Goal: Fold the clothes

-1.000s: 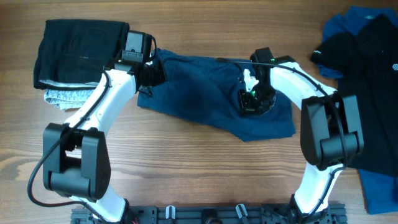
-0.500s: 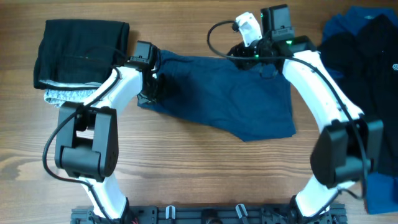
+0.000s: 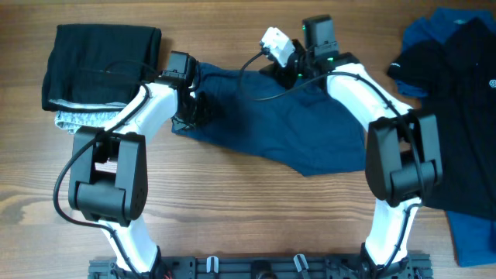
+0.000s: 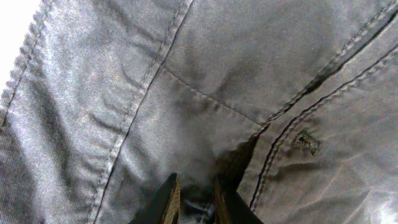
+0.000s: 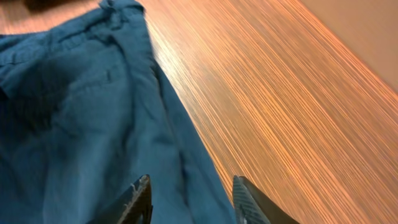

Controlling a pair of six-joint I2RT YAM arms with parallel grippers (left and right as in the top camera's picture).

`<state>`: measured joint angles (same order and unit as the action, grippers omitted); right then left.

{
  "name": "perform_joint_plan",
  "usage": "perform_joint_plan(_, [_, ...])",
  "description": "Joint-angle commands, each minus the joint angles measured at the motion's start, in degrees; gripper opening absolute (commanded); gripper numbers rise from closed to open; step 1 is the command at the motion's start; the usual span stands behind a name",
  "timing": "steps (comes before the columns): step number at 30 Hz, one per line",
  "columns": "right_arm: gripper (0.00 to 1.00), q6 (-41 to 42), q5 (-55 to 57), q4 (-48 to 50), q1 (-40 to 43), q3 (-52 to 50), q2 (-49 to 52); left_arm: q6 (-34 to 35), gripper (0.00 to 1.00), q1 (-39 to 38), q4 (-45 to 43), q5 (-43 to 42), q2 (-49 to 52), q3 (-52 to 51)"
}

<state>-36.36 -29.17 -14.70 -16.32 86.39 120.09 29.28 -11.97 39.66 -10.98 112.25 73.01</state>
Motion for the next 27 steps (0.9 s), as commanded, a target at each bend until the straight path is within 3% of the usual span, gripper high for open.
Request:
perform_joint_plan(1, [0.48, -1.14, -2.19, 0.59, -1.57, 0.11, 4.33, 1.25, 0.19, -0.15, 0.42, 0.11, 1.14, 0.07])
perform_joint_plan(11, [0.49, -0.48, -2.16, 1.66, -1.79, 0.11, 8.72, 1.22, 0.23, -0.15, 0.50, 0.13, 1.14, 0.07])
perform_joint_plan(14, [0.40, 1.92, -2.12, 3.56, -1.79, 0.11, 8.72, 1.22, 0.23, -0.15, 0.50, 0.13, 1.14, 0.07])
perform_joint_plan(16, [0.27, 2.99, -1.90, 4.55, -1.79, 0.13, 8.72, 1.22, 0.23, -0.15, 0.48, 0.13, 1.14, 0.07])
perform_joint_plan(18, [0.23, 3.87, -1.75, 4.83, -1.79, 0.13, 8.72, 1.22, 0.24, -0.15, 0.50, 0.13, 1.14, 0.07])
perform_joint_plan(20, [0.08, 3.98, -1.70, 4.59, -1.77, 0.13, 8.83, 1.22, 0.24, -0.13, 0.48, 0.13, 1.14, 0.07])
perform_joint_plan(22, [0.08, 3.98, -1.73, 4.39, -1.79, 0.11, 8.83, 1.22, 0.24, -0.13, 0.48, 0.13, 1.14, 0.07])
perform_joint_plan(24, [0.14, 4.00, -1.75, 4.33, -1.84, 0.13, 8.87, 1.22, 0.24, -0.15, 0.48, 0.13, 1.14, 0.07])
perform_joint_plan(27, [0.30, 3.98, -1.68, 4.33, -1.84, 0.11, 9.11, 1.20, 0.25, -0.13, 0.50, 0.13, 1.14, 0.07])
